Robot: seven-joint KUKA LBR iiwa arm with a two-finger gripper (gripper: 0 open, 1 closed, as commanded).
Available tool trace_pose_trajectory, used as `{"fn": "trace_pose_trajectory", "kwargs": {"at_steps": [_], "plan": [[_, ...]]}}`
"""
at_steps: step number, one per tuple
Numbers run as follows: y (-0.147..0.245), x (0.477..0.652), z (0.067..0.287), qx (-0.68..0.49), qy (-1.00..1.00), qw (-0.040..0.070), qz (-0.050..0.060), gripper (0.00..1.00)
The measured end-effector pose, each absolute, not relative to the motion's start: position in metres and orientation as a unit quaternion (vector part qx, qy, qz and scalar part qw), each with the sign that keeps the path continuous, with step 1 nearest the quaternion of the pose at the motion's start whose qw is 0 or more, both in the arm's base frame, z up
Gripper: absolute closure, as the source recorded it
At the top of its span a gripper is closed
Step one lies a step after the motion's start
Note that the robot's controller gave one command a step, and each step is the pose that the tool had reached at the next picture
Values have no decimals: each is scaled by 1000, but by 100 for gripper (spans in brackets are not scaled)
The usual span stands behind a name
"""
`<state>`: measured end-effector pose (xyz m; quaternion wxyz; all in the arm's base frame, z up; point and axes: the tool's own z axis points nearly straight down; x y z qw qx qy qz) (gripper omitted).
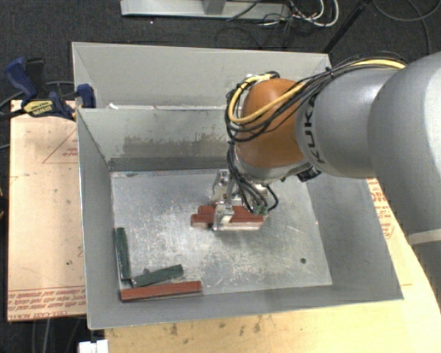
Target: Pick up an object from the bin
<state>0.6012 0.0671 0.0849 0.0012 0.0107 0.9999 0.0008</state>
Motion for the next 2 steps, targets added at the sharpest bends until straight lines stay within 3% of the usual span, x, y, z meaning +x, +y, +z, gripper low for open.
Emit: {"fn": "trace_pose_trajectory", "kwargs": {"at_steps": [1,2], "plan": [[62,602,116,19,1000,-1,1,100],[72,607,280,39,999,2,1,100]]}}
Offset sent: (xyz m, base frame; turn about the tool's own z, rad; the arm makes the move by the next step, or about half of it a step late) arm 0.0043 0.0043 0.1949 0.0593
